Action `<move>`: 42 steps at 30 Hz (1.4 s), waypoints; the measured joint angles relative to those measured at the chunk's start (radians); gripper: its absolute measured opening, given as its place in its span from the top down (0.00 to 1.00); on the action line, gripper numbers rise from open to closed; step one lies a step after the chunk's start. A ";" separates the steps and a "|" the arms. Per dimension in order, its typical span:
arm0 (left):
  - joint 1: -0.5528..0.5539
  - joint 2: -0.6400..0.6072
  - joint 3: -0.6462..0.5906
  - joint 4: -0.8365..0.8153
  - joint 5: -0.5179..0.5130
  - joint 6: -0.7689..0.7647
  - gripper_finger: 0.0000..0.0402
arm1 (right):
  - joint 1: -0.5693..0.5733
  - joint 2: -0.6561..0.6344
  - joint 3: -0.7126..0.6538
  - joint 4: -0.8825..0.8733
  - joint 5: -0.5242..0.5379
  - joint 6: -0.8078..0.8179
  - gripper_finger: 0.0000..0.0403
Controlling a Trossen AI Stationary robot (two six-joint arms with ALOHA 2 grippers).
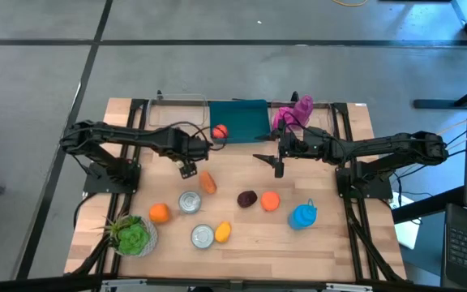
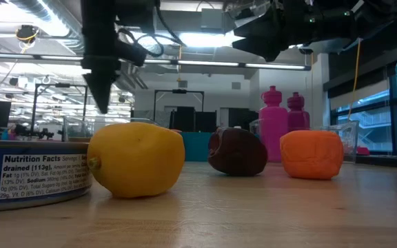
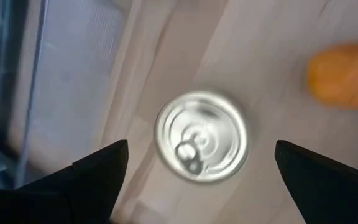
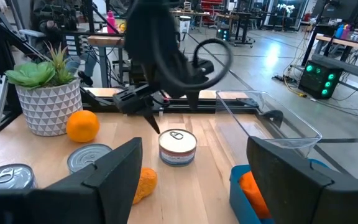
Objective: Pick & Place Food Item
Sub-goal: Put the top blue pink tuna can into the left transparent bin
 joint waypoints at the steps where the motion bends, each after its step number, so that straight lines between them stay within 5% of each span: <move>1: 0.016 0.000 0.000 0.014 0.023 -0.005 0.01 | 0.000 0.000 0.000 0.000 0.000 0.004 0.28; 15: 0.244 0.001 -0.001 0.030 0.190 -0.094 0.01 | 0.001 0.000 0.000 0.000 -0.028 0.027 0.28; 42: 0.228 0.001 -0.200 0.220 0.246 -0.135 0.01 | 0.001 0.000 0.000 0.000 -0.030 0.027 0.28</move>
